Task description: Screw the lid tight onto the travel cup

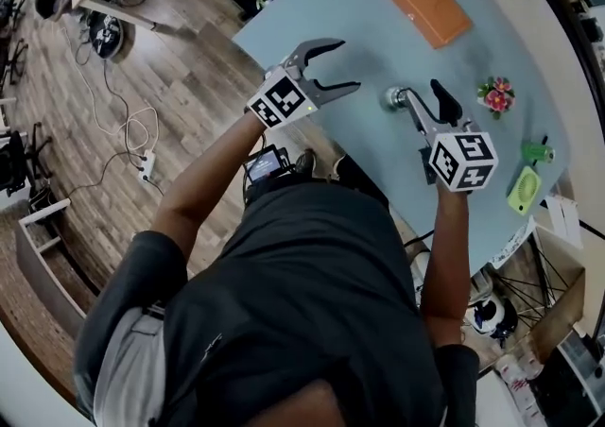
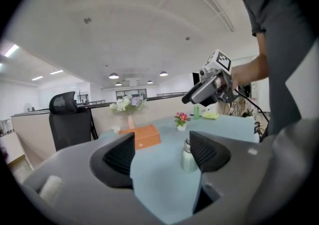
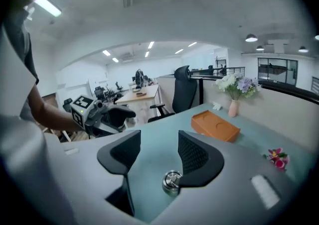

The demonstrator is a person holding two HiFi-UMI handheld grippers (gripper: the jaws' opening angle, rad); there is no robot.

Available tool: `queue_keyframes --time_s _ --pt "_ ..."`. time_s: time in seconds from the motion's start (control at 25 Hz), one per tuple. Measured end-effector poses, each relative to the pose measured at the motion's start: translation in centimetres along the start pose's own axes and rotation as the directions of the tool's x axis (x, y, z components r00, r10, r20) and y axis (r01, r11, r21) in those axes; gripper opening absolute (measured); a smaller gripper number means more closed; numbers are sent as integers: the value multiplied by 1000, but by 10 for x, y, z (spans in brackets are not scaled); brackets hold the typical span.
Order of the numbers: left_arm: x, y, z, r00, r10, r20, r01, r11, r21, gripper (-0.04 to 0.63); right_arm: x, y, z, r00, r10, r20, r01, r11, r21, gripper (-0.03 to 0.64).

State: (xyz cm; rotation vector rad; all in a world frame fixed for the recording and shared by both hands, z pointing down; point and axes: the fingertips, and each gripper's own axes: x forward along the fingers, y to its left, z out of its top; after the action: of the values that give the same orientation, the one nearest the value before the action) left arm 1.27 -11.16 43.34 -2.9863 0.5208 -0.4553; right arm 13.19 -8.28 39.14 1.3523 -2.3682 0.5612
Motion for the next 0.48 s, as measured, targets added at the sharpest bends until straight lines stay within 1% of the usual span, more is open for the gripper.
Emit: queue_keyframes --time_s 0.12,0.2,0.24,0.32,0.48 --pt "-25 15 26 998 54 33 -53 998 -31 394 -31 1 37 987 -31 156 21 997 69 235" --pt "-44 22 43 995 90 51 -87 995 -49 388 -54 4 57 971 -75 227 60 996 73 180" --pt "-54 26 52 992 107 63 -104 993 -59 387 -64 7 65 964 -98 247 84 994 65 160" --pt "-75 33 68 985 143 92 -136 987 -81 385 -80 14 78 952 -126 277 117 992 48 160" --pt "-117 41 91 972 205 119 -194 976 -96 379 -104 37 99 933 -131 335 134 991 17 158"
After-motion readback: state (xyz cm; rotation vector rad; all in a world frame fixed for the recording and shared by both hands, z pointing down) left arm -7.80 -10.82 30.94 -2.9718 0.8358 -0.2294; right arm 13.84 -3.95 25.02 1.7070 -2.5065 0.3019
